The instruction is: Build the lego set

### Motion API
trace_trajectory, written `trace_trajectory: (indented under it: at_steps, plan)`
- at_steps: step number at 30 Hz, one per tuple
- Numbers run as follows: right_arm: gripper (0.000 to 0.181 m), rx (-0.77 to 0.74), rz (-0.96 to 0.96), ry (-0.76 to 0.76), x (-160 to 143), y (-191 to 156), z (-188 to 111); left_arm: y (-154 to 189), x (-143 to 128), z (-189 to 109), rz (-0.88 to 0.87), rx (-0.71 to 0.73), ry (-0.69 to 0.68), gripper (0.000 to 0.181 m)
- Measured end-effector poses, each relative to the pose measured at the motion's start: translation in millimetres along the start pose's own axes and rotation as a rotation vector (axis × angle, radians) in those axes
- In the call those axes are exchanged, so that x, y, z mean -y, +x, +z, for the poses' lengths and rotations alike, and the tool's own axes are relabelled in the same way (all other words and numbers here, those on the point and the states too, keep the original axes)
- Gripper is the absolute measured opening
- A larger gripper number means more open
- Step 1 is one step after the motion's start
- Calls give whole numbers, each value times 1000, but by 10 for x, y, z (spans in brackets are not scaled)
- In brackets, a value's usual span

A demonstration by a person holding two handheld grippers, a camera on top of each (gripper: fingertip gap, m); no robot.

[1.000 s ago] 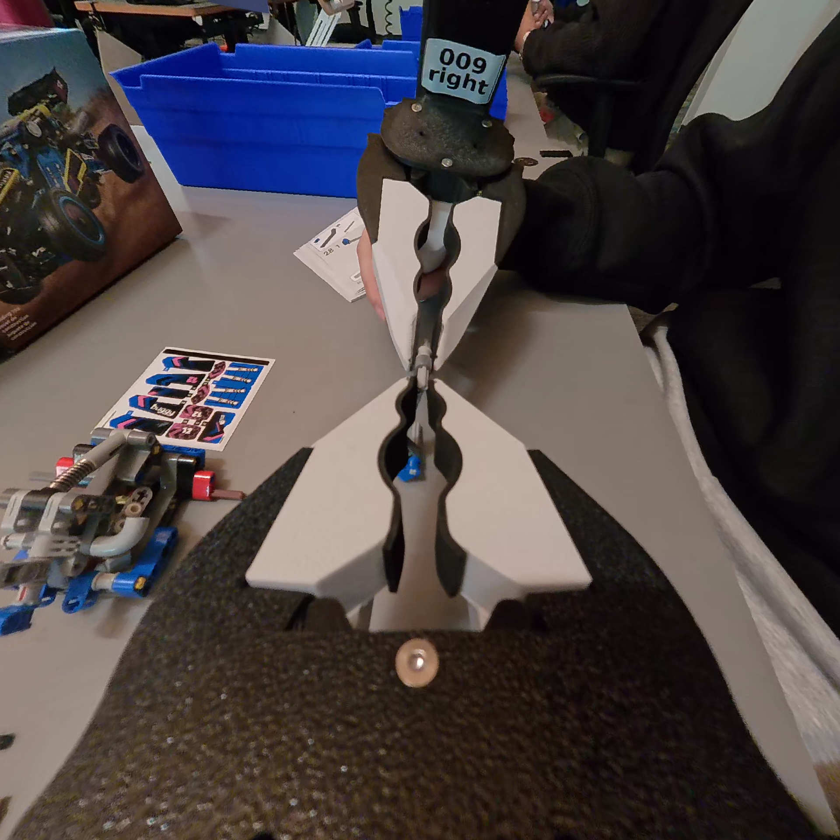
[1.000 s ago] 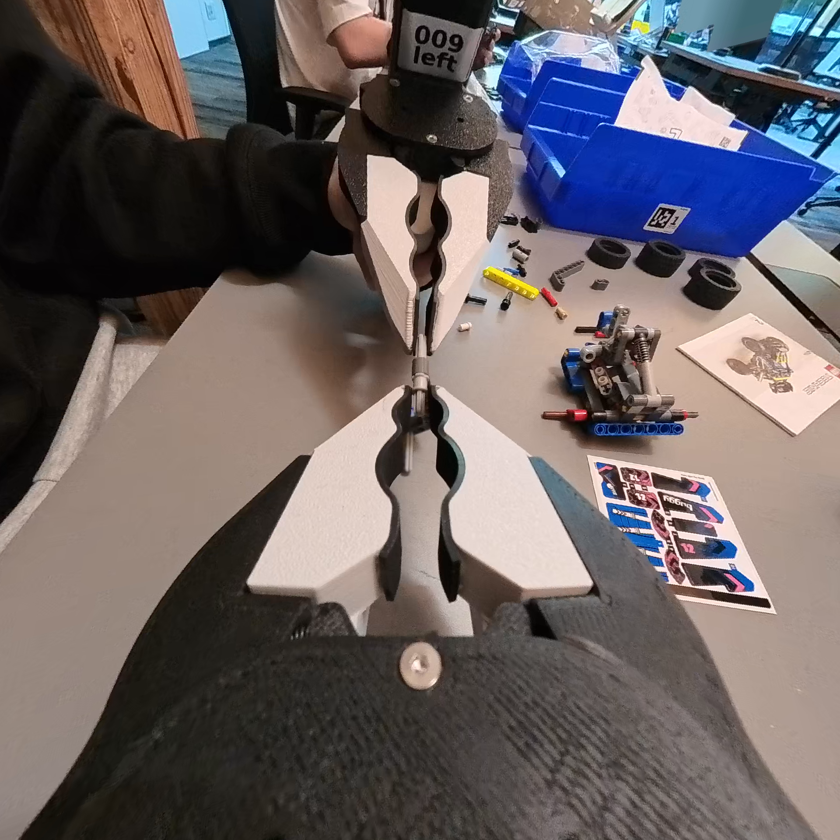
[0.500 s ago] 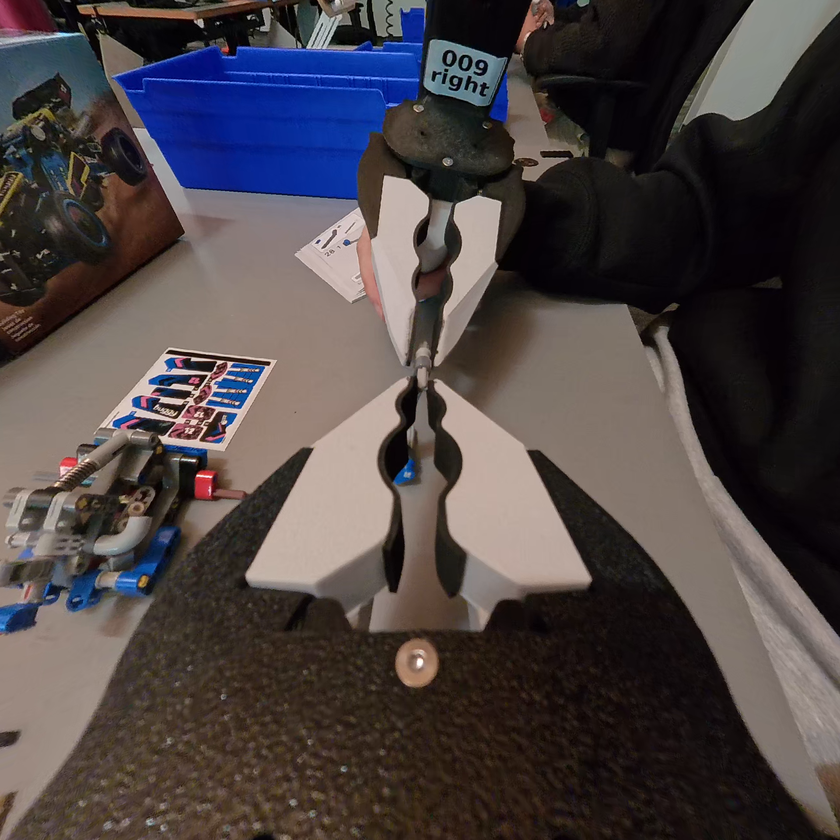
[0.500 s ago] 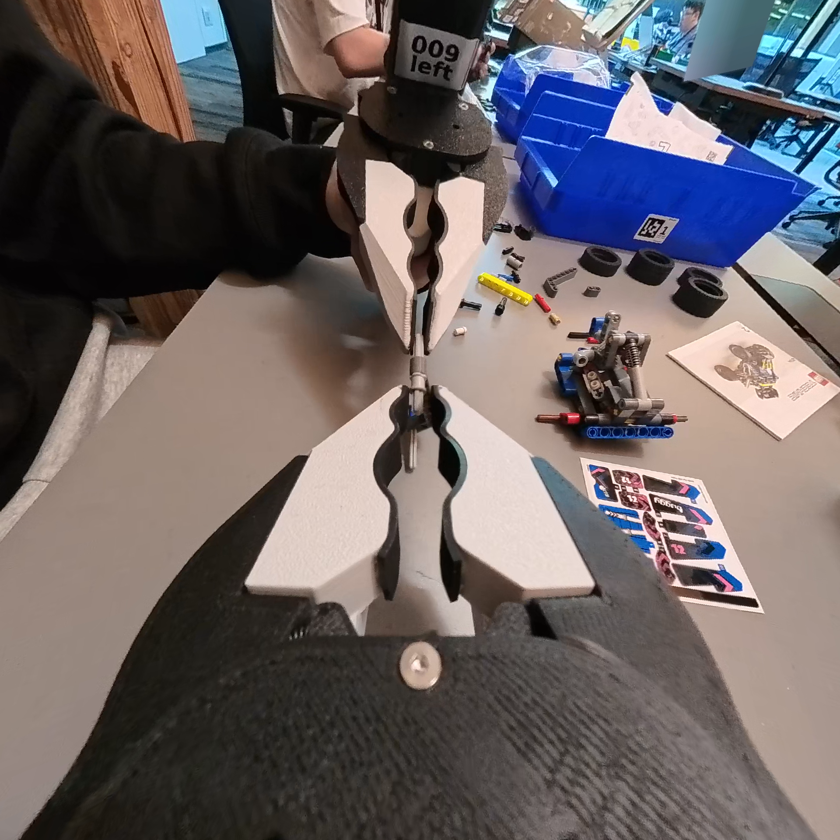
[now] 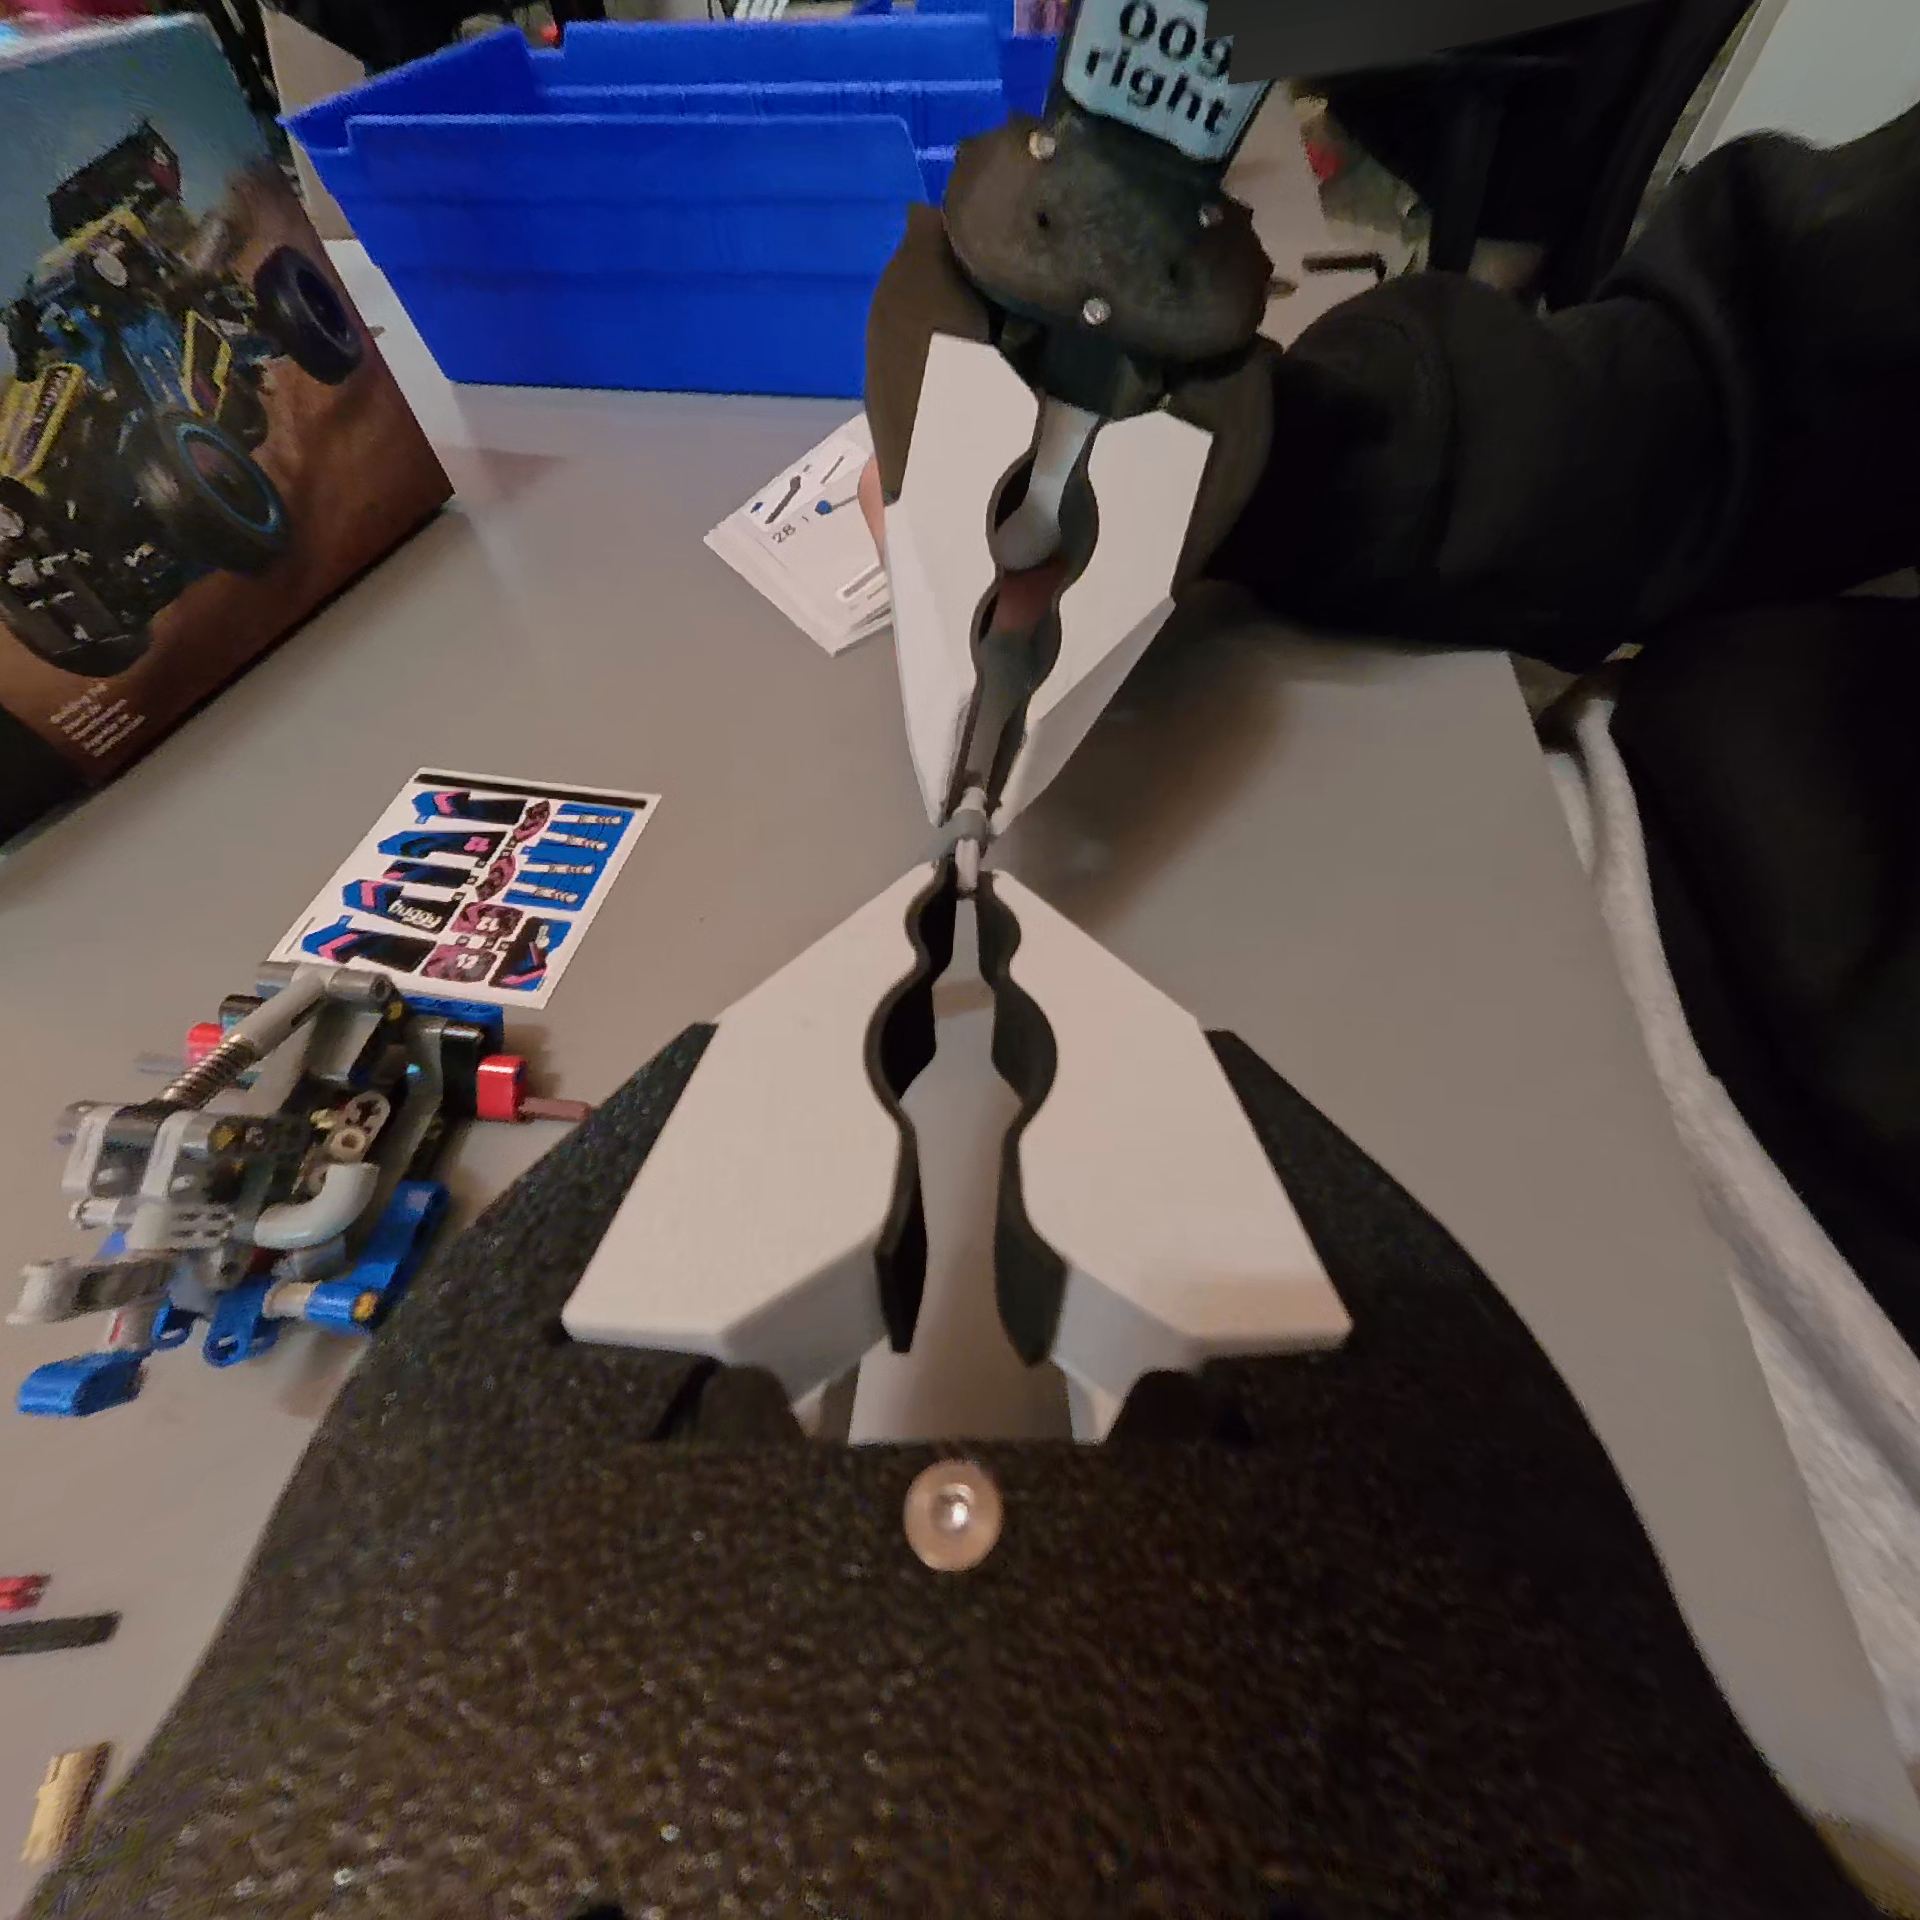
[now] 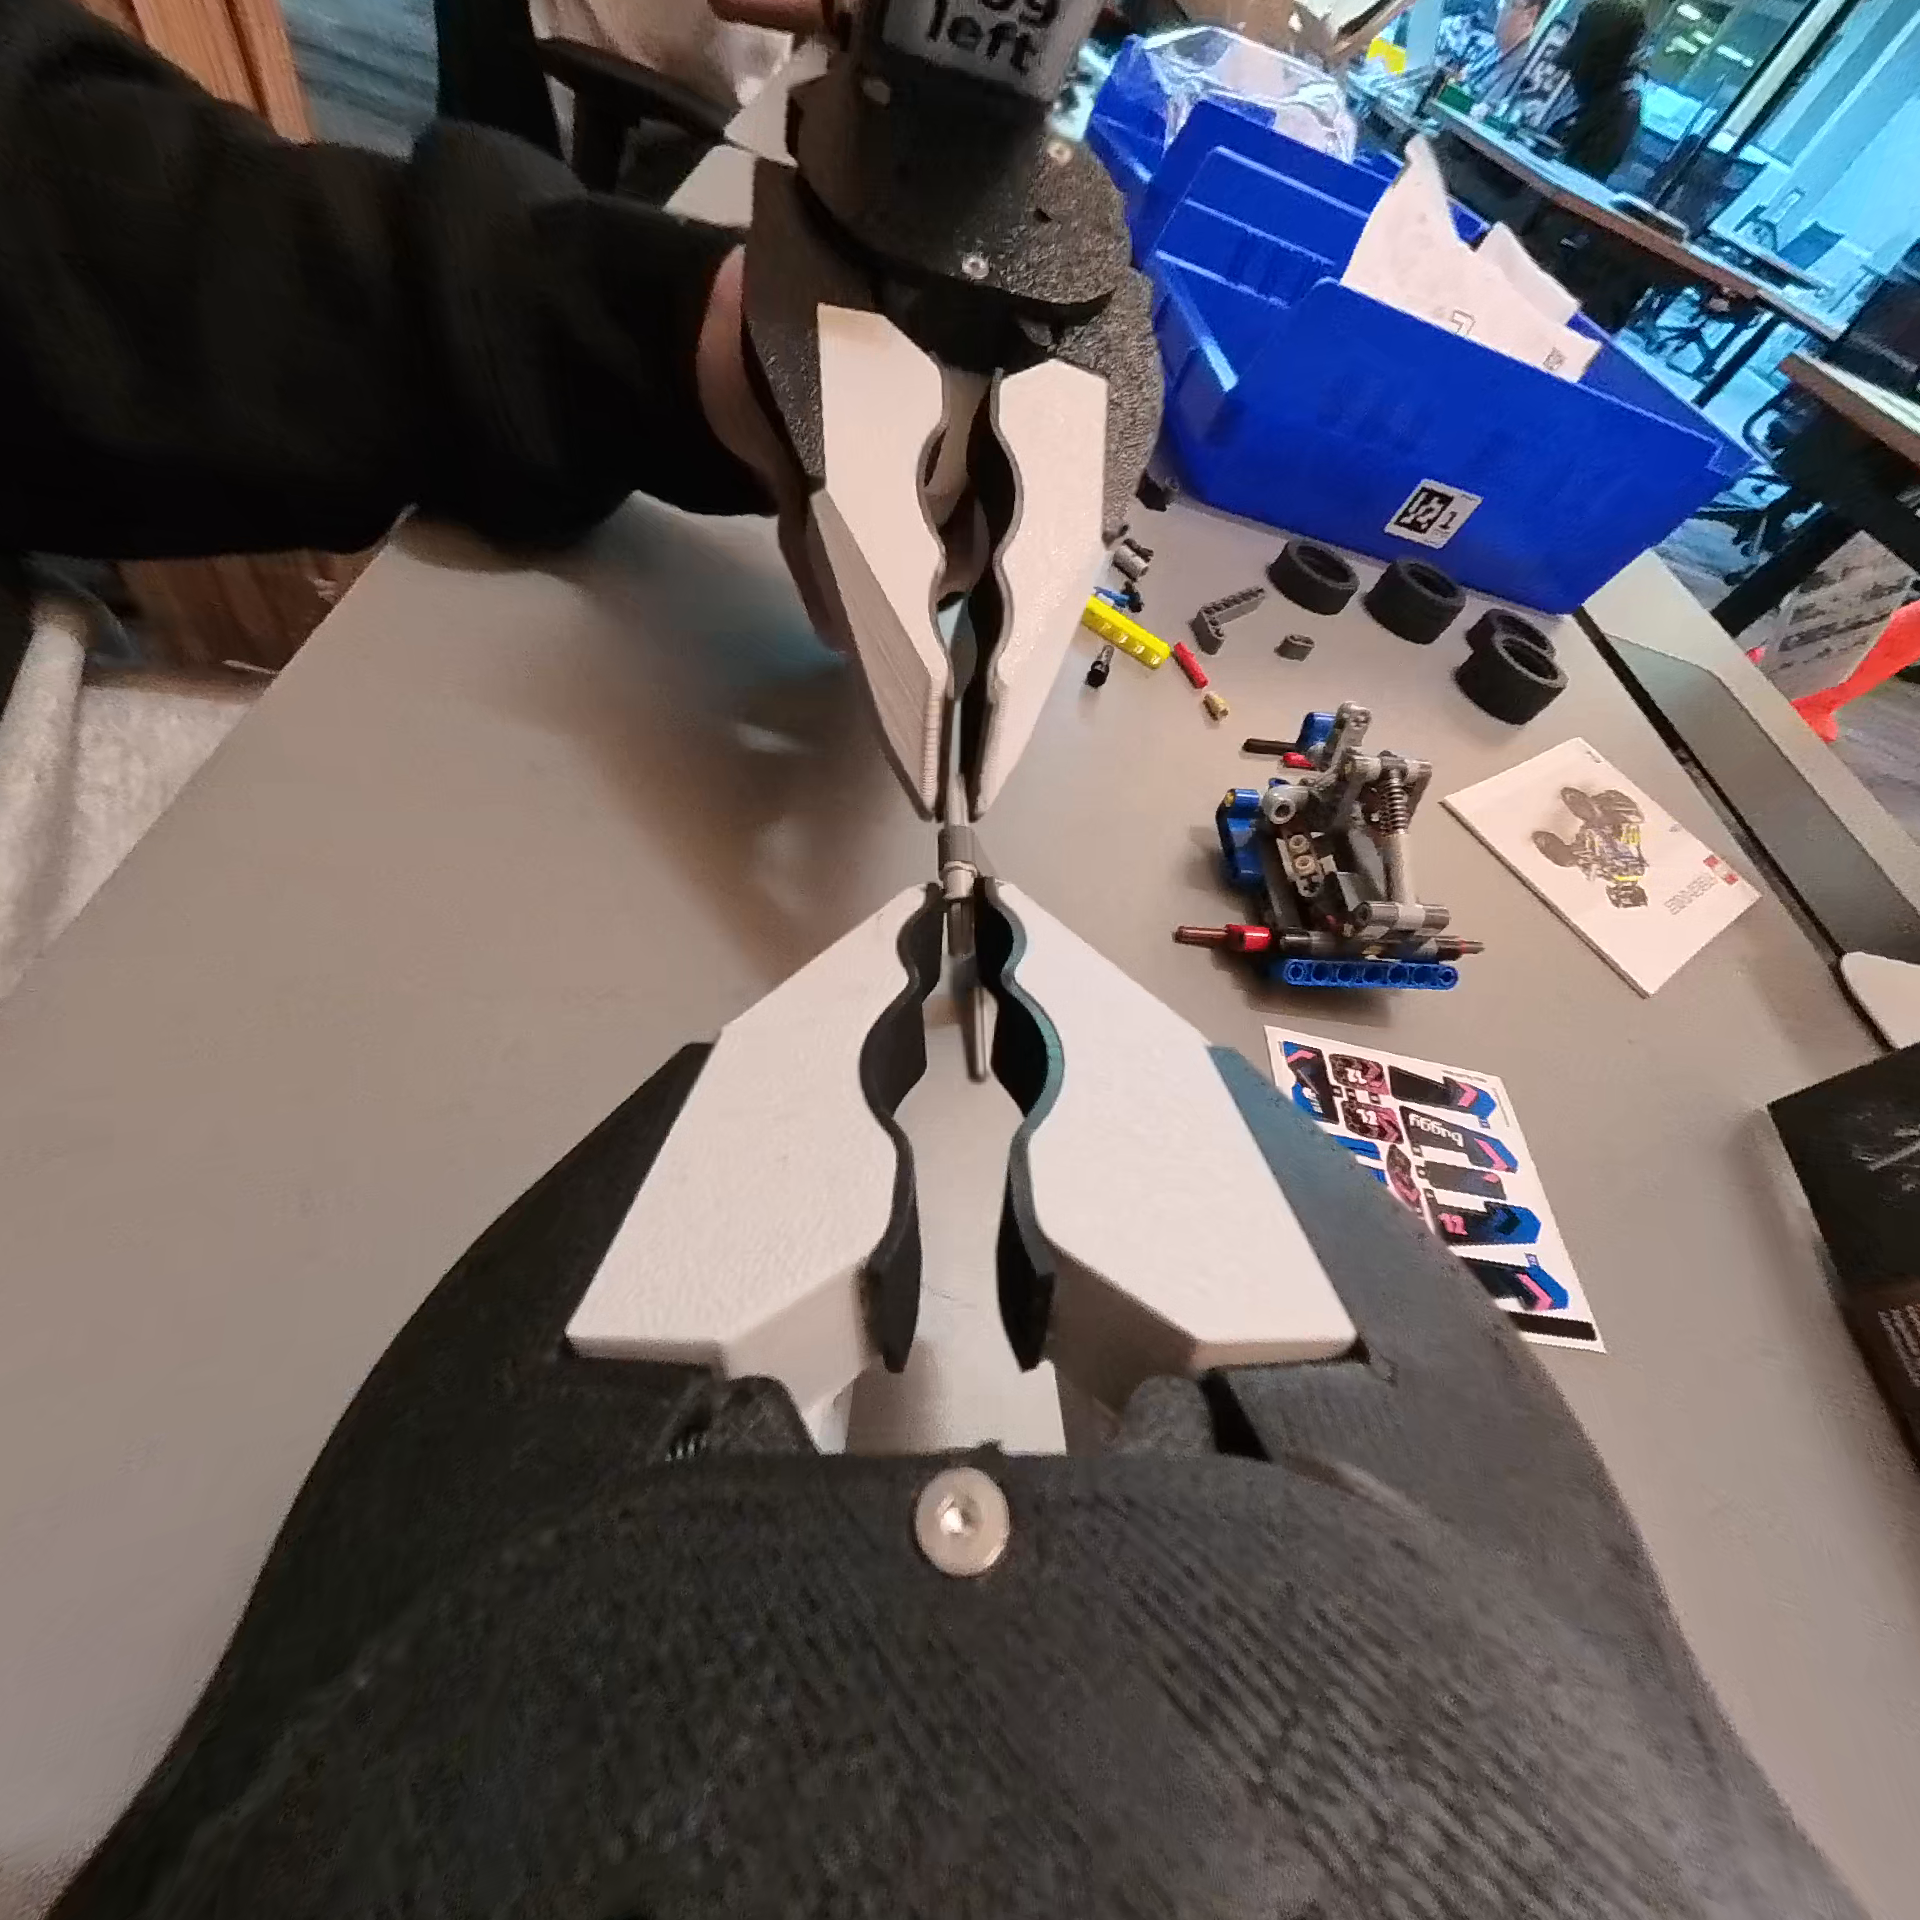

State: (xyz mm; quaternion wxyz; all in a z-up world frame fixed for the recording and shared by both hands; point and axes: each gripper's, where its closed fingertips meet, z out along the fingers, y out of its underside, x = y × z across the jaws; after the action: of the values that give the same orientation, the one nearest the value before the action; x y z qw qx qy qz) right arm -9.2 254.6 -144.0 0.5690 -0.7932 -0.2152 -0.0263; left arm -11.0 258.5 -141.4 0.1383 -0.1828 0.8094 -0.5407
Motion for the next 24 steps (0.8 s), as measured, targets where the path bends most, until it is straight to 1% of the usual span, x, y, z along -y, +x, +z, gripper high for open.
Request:
trace_trajectory:
  at_steps: [3, 4, 5, 6, 7, 8, 10, 13, 18, 21, 24]
  plan:
    - [4, 12, -6, -15, -19, -28, 23, 59, 105, 55, -9, -35, 63, 1]
    - [4, 50, -21, -44, -52, -113, 74, 62, 15, 104, 13, -25, -10, 1]
    - [4, 35, -54, -122, -174, -115, 111, 29, -54, 131, 30, 4, -63, 1]
    - [4, -14, -82, -164, -236, -62, 136, -16, -59, 124, 22, 33, -71, 1]
    - [4, -39, -74, -161, -222, -26, 138, -20, -21, 91, 3, 29, -49, 1]
    - [4, -30, -36, -119, -163, -23, 128, -19, 7, 48, -8, 23, -32, 1]
    - [4, -32, -12, -68, -93, -3, 115, -31, -5, -3, 21, 38, -44, 1]
    - [5, -17, -21, -84, -116, -38, 149, 8, -14, 10, 46, 27, -63, 1]
    - [5, -30, -16, -66, -89, -25, 137, 26, 41, 4, 34, 15, -20, 1]
    - [5, -31, -32, -92, -125, -39, 154, 53, 106, -2, 35, 7, 3, 0]
    - [5, -35, -45, -102, -126, -49, 171, 49, 52, 18, 73, 31, -61, 0]
